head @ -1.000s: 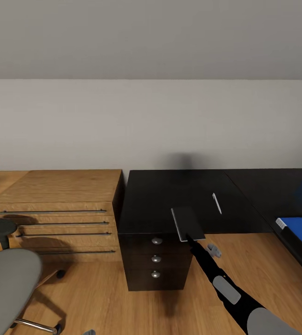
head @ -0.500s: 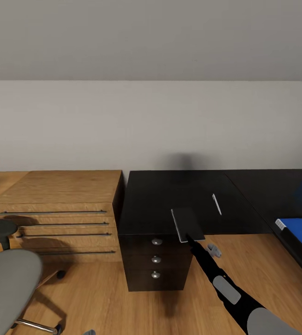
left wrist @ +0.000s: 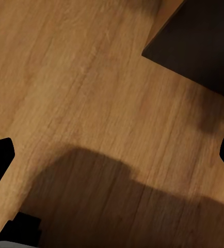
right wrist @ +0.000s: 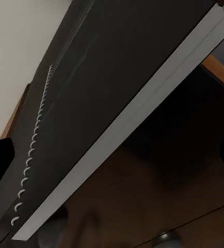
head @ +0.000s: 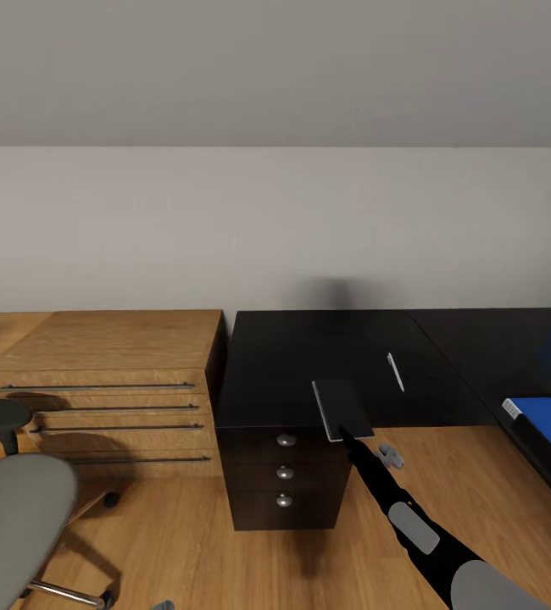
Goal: In the bedroom, organize the workspace by keeping the computer under the desk, ensuring the monitor is on the desk, placing the keyboard on the desk next to the monitor, placing the mouse on the desk next to the keyboard, moving the folder from the swivel chair onto the desk next to the mouse, stacking the notebook on top of the folder with the pen on top of the notebook, and positioning the swivel chair next to the desk.
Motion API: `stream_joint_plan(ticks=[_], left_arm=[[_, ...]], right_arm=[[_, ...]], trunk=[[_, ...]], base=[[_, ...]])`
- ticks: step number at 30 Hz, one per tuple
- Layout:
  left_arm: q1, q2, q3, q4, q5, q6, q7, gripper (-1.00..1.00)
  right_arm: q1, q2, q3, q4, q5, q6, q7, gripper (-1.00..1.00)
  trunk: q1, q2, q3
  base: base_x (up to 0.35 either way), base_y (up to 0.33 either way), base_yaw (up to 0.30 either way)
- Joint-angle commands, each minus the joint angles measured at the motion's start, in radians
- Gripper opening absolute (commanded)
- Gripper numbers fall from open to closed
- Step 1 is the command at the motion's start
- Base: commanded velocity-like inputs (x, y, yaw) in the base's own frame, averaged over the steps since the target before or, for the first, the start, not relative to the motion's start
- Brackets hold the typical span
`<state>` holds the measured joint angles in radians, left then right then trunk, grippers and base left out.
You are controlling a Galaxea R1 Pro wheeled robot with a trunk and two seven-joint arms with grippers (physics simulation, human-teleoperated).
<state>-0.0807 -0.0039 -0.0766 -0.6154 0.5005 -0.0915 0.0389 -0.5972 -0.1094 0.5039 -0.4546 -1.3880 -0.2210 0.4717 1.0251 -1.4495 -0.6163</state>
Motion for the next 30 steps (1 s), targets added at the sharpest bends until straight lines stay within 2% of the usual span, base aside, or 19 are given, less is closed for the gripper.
stream_joint_plan(ticks=[1, 20, 21, 30], left_arm=[[-0.001, 0.001, -0.006, 0.000, 0.010, -0.005, 0.004, 1.00], [-0.001, 0.001, -0.006, 0.002, 0.011, -0.005, 0.004, 1.00], [-0.001, 0.001, -0.006, 0.002, 0.011, -0.005, 0.004, 1.00], [-0.001, 0.001, -0.006, 0.002, 0.011, -0.005, 0.004, 1.00]], right_arm=[[-0.001, -0.001, 0.008, 0.001, -0.010, -0.006, 0.003, 1.00], [-0.001, -0.001, 0.008, 0.001, -0.008, -0.006, 0.003, 1.00], [-0.001, -0.001, 0.008, 0.001, -0.008, -0.006, 0.003, -1.00], [-0.001, -0.001, 0.008, 0.001, -0.008, -0.006, 0.003, -1.00]], trunk=[[0.000, 0.000, -0.001], [0.000, 0.000, -0.001], [0.000, 0.000, -0.001], [0.000, 0.000, -0.001]], base=[[0.000, 0.000, 0.000], [0.000, 0.000, 0.000], [0.000, 0.000, 0.000], [0.000, 0.000, 0.000]])
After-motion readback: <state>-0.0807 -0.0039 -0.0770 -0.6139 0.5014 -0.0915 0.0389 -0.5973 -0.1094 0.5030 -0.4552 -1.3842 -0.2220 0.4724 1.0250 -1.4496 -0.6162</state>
